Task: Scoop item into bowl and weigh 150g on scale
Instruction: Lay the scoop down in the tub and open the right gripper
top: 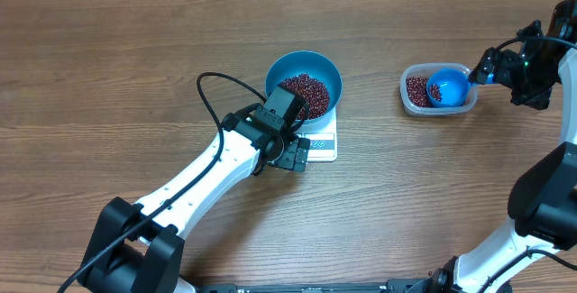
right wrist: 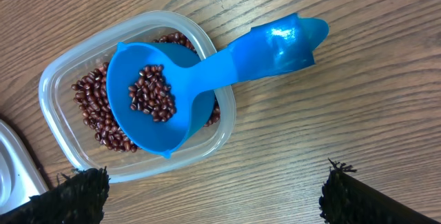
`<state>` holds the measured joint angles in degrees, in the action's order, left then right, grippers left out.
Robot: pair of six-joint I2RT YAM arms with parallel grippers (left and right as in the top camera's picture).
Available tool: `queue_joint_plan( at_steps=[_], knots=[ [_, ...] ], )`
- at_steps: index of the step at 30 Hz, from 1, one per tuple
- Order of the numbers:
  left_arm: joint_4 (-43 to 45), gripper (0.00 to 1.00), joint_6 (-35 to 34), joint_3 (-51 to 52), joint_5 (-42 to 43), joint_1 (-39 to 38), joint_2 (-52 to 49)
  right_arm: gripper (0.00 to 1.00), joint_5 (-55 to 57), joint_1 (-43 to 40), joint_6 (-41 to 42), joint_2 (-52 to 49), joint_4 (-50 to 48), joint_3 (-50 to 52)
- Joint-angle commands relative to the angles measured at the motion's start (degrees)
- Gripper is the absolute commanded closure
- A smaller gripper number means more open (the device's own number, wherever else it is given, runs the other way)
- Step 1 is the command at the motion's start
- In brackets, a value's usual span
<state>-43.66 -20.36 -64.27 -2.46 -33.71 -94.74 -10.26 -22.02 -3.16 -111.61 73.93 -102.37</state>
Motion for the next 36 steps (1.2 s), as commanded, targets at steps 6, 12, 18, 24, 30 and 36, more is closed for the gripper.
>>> queue_joint_plan(
  at_steps=[6,12,18,24,30,36],
  knots=[
    [0.1,0.00,1.3,-1.1,-0.9,0.0,-0.4,0.00,-0.3,0.5,0.1,7.9,-0.3,-0.4],
    [0.1,0.00,1.3,-1.1,-0.9,0.0,-0.4,0.00,-0.3,1.5,0.1,12.7,-0.3,-0.4],
    [0.1,0.00,1.3,-1.1,-0.9,0.0,-0.4,0.00,-0.3,1.8,0.1,16.9,-0.3,-0.4],
    [0.1,0.01,1.3,-1.1,-0.9,0.0,-0.4,0.00,-0.3,1.8,0.1,22.3,-0.3,-0.4],
    [0.1,0.01,1.3,-1.1,-0.9,0.0,-0.4,0.00,-0.3,1.8,0.1,26.2,-0.3,-0.4],
    [0.1,0.00,1.3,-1.1,-0.9,0.0,-0.4,0.00,-0.3,1.8,0.1,30.8,-0.3,-0.4]
  ],
)
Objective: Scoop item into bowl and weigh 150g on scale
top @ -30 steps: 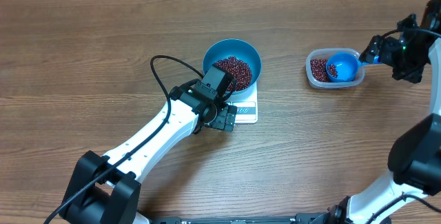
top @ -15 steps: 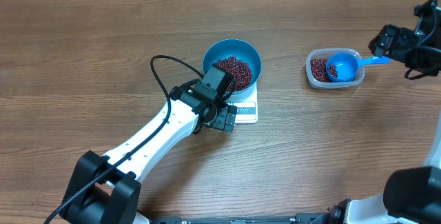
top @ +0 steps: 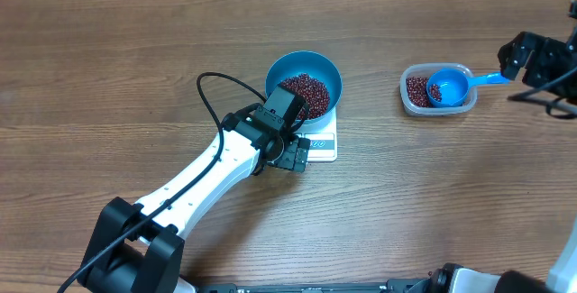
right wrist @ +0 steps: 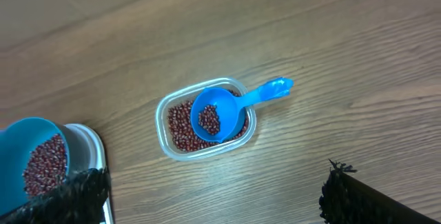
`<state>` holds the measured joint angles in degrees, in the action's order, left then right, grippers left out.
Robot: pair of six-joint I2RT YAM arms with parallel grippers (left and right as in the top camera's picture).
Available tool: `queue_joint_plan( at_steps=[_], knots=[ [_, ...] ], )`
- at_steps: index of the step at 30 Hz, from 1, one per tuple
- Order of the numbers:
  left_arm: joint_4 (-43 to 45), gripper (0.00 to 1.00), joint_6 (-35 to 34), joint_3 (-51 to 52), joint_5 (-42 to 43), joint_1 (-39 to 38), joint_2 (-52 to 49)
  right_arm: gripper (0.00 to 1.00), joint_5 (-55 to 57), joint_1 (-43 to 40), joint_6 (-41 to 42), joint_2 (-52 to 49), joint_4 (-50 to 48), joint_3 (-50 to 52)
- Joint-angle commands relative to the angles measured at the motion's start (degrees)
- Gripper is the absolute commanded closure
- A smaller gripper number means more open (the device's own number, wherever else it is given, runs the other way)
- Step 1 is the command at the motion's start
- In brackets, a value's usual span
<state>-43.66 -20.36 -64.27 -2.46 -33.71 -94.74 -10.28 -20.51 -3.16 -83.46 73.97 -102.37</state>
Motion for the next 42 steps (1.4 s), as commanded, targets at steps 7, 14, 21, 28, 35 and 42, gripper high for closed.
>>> queue_joint_plan(
  at_steps=[7,14,21,28,35,42],
  knots=[
    [0.1,0.01,1.3,-1.1,-0.9,0.0,-0.4,0.00,-0.3,0.3,0.1,3.6,-0.3,-0.4],
    [0.1,0.00,1.3,-1.1,-0.9,0.0,-0.4,0.00,-0.3,4.5,0.1,3.7,-0.3,-0.4],
    [0.1,0.00,1.3,-1.1,-0.9,0.0,-0.4,0.00,-0.3,13.4,0.1,3.6,-0.3,-0.4],
    [0.1,0.00,1.3,-1.1,-0.9,0.0,-0.4,0.00,-0.3,18.3,0.1,3.6,-0.3,0.3],
    [0.1,0.01,1.3,-1.1,-0.9,0.0,-0.4,0.00,1.0,18.2,-0.3,3.6,-3.5,3.3],
    [0.1,0.00,1.3,-1.1,-0.9,0.0,-0.4,0.00,-1.4,18.3,-0.3,3.6,-17.0,16.4]
  ],
)
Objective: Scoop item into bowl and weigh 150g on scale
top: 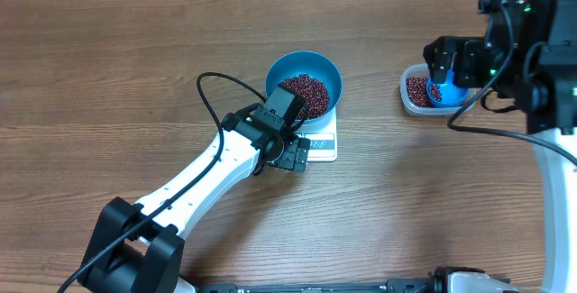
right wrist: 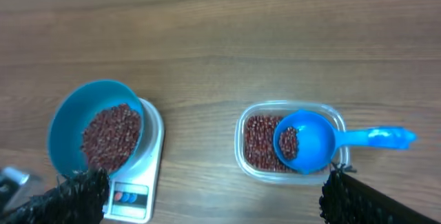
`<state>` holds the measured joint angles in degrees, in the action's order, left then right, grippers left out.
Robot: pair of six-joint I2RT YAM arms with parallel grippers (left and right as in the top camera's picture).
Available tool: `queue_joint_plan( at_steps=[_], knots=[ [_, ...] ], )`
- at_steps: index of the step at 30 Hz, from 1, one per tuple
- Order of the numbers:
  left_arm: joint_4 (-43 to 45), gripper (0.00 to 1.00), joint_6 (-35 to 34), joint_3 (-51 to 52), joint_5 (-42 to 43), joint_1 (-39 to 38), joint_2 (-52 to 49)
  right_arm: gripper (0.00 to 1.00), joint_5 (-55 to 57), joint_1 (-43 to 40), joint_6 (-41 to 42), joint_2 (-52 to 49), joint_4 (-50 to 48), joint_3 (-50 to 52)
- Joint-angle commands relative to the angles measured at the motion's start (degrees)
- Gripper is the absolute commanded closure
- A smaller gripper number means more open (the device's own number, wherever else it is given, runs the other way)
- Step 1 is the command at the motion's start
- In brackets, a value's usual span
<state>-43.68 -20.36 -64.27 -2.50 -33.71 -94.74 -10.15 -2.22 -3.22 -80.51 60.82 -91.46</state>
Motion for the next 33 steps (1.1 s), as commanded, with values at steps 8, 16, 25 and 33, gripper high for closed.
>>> queue_joint_plan(
  at_steps=[8,16,25,33],
  knots=[
    [0.1,0.00,1.3,-1.1,-0.9,0.0,-0.4,0.00,-10.7,0.0,0.2,0.9,-31.7,30.0],
    [0.1,0.01,1.3,-1.1,-0.9,0.0,-0.4,0.00,-13.0,1.2,1.9,5.8,-70.2,63.1],
    [0.1,0.01,1.3,-1.1,-0.9,0.0,-0.4,0.00,-12.4,1.2,1.9,15.3,-76.8,76.3],
    [0.1,0.00,1.3,-1.1,-0.9,0.0,-0.4,0.00,-12.5,1.1,1.9,27.4,-80.0,85.6]
  ],
)
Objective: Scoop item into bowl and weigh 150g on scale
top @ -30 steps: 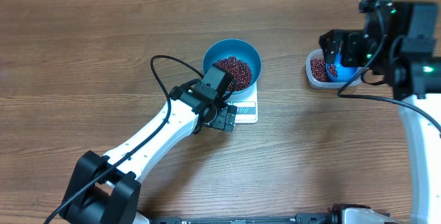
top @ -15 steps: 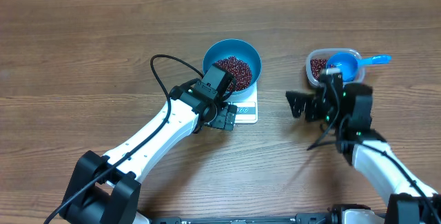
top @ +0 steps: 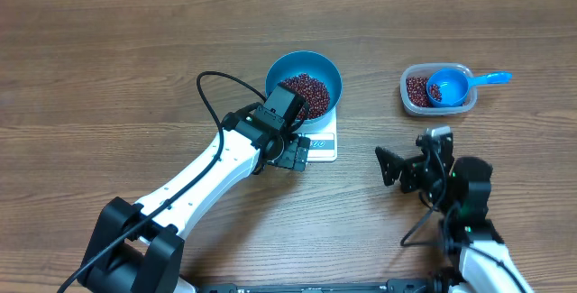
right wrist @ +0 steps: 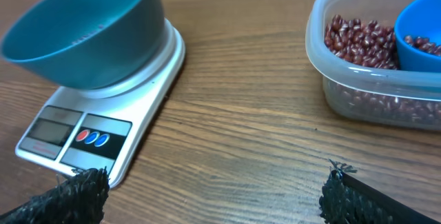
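A blue bowl [top: 304,84] of red beans stands on the white scale [top: 323,145]. In the right wrist view the bowl [right wrist: 89,31] and the scale [right wrist: 103,131] are at the left. A clear container [top: 416,92] of beans holds the blue scoop [top: 448,87], its handle pointing right. My right gripper [top: 389,167] hangs low between scale and container, open and empty [right wrist: 213,196]. It is well short of the container [right wrist: 358,96] and the scoop [right wrist: 420,38]. My left gripper [top: 294,155] sits at the scale's front left corner; its jaws are unclear from above.
The wooden table [top: 135,50] bears only the scale, the bowl and the container. A black cable [top: 212,95] loops off the left arm beside the bowl. The right arm's base is at the near right edge.
My right arm was high over the bean container; now it is low near the table's front, right of the scale, still open. The scoop still lies in the container. The left arm is unmoved.
My right gripper stood open close to the scoop's handle, the scoop resting in the container with some beans in it. It was then farther right and higher, then high over the container, and now low near the front. Bowl, scale and left arm stayed put.
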`<state>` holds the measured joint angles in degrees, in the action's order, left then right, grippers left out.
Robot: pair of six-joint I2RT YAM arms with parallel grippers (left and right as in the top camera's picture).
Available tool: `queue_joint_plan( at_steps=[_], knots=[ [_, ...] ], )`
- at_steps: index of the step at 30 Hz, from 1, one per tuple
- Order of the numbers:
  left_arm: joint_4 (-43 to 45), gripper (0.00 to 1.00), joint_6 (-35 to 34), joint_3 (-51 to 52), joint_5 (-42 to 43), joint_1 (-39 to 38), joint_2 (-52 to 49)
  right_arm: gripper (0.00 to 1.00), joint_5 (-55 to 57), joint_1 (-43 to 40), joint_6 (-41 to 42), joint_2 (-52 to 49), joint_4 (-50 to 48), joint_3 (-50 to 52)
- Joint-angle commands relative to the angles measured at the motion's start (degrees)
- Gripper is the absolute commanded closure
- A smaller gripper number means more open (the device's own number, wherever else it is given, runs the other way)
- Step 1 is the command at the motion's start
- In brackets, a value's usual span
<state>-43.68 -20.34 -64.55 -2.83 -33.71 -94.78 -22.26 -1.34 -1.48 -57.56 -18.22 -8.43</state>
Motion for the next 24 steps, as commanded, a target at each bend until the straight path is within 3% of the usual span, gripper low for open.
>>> queue_joint_plan(
  at_steps=[1,11,20,24],
  knots=[
    [0.1,0.01,1.3,-0.9,-0.5,0.0,-0.3,0.00,-0.3,0.3,0.2,6.4,-1.0,3.8],
    [0.1,0.00,1.3,-0.9,-0.5,0.0,-0.3,0.00,-0.3,0.3,0.2,23.9,5.5,8.0],
    [0.1,0.00,1.3,-0.9,-0.5,0.0,-0.3,0.00,0.1,0.3,0.0,43.8,21.7,8.0],
    [0.1,0.00,1.3,-0.9,-0.5,0.0,-0.3,0.00,0.0,0.3,0.0,53.6,21.5,8.0]
  ],
)
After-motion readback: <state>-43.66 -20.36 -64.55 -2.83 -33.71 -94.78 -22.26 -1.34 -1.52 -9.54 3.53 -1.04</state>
